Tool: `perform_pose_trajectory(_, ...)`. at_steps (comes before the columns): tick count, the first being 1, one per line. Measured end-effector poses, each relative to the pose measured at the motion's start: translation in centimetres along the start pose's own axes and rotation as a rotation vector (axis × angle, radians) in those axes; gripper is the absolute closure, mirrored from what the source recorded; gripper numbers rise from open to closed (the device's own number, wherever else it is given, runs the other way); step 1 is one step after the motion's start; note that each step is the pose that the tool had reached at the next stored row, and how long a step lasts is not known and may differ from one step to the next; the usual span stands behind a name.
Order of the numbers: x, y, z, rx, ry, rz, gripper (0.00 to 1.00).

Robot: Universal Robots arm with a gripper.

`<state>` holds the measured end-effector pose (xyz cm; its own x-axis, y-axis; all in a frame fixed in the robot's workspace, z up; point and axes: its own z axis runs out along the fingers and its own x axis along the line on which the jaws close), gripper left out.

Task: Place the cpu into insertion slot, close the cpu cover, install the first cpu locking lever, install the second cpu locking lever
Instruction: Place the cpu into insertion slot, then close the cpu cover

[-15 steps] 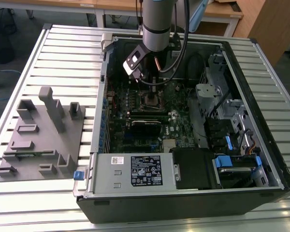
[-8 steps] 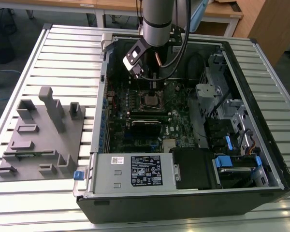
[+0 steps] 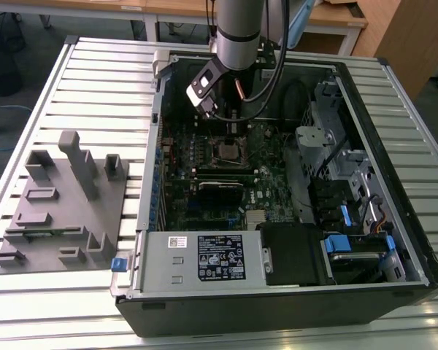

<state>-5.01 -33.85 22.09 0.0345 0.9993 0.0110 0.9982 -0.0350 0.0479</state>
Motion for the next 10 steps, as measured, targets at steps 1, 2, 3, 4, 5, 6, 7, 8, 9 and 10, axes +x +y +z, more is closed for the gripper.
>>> perform_pose_trajectory(1,0.00,0.05,0.01,-0.0001,0.0001,0.000,0.90)
perform_pose_trajectory(2,0.01,0.08,0.01,-0.0001,0.0001,0.000,0.90)
perform_pose_trajectory(3,0.01,0.08,0.01,0.0000,0.0001,0.000,0.90)
perform_pose_trajectory(4,0.01,0.08,0.01,0.0000,0.0001,0.000,0.90)
perform_pose_trajectory(5,0.01,0.09,0.01,-0.0001,0.0001,0.000,0.90)
perform_pose_trajectory(6,0.01,0.09,0.00,0.0000,0.0000,0.000,0.90)
perform_pose_trajectory(7,0.01,0.10,-0.04,0.0001,-0.0002,0.000,0.90)
perform_pose_trajectory(8,0.01,0.10,-0.06,0.0000,0.0000,0.000,0.90)
perform_pose_trajectory(9,0.01,0.10,-0.06,-0.0001,0.0002,0.000,0.90)
perform_pose_trajectory(10,0.01,0.10,-0.17,-0.0001,0.0001,0.000,0.90)
